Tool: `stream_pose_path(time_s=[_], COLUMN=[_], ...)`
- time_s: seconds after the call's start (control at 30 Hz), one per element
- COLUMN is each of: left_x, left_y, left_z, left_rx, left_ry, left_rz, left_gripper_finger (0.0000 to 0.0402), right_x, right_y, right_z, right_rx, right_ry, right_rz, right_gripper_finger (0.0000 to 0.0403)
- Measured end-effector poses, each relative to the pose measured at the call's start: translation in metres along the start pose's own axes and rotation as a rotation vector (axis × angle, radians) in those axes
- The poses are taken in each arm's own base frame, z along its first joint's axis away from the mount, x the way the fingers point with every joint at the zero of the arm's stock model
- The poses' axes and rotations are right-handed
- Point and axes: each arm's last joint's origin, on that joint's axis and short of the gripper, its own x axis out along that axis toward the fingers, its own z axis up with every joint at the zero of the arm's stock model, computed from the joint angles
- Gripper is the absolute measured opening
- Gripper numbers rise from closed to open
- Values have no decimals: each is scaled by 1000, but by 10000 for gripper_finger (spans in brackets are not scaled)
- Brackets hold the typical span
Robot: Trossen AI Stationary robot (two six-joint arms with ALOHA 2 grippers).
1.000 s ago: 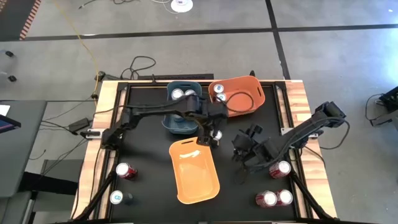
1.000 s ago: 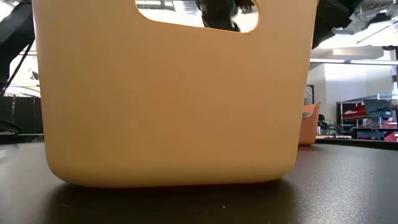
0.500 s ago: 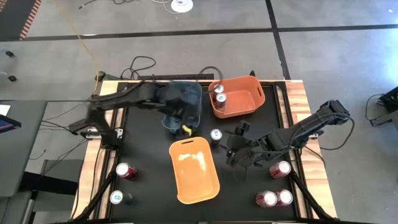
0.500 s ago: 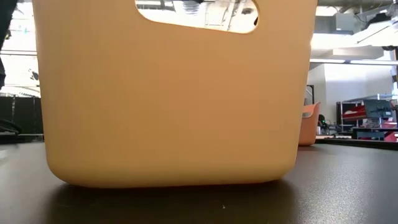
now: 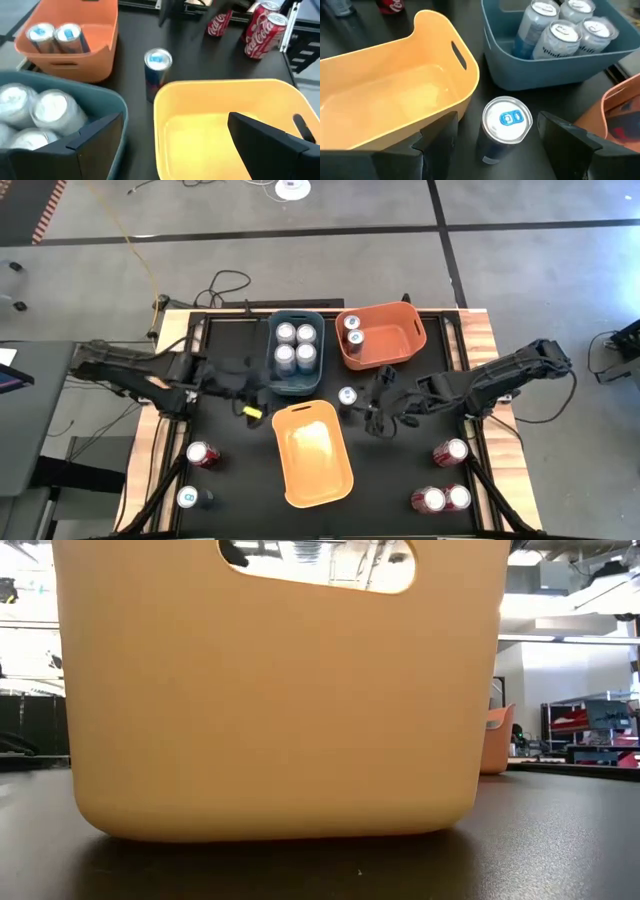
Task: Sort soda cans
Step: Put the left blue soda can into the orange bin
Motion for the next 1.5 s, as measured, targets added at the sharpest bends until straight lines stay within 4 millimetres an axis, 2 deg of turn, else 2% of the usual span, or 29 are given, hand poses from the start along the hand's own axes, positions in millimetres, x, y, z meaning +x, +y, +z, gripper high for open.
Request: stream_pose_path(time_s=[0.1,0.2,0.3,0.4,0.53,0.63,0.73,0.93,1.07,1.37,1.5], left_x=[-2,-2,1,7,10,11,11,11,11,11,11], left_y=[-3,-4,-3,-3,-3,-2,-3,-2,-2,-2,-2], left_z=[-27,-49,-64,-74,-79,-80,-80,-80,-80,-80,-81], left_rx=[-20,-38,-53,-56,-55,-50,-50,-17,-9,-16,-14], left_ry=[-23,-38,-53,-51,-47,-40,-43,-44,-47,-44,-40], left_rz=[20,52,65,73,74,76,75,86,99,100,101], left_gripper_finger=[355,355,355,355,355,355,355,355,355,355,355], right_x=[4,18,38,53,59,53,45,40,40,65,82], right_y=[-6,-5,-3,-10,-21,-24,-22,-9,-9,-15,-11], right_z=[1,0,-6,-6,-2,1,3,0,0,-6,-11], right_rx=[14,9,-22,-24,28,38,39,28,21,15,14], right_ry=[26,57,108,136,121,101,82,81,75,123,141], right_rz=[43,122,121,81,47,55,72,89,60,27,86], right_gripper_finger=[297,318,352,387,394,392,396,400,400,400,400])
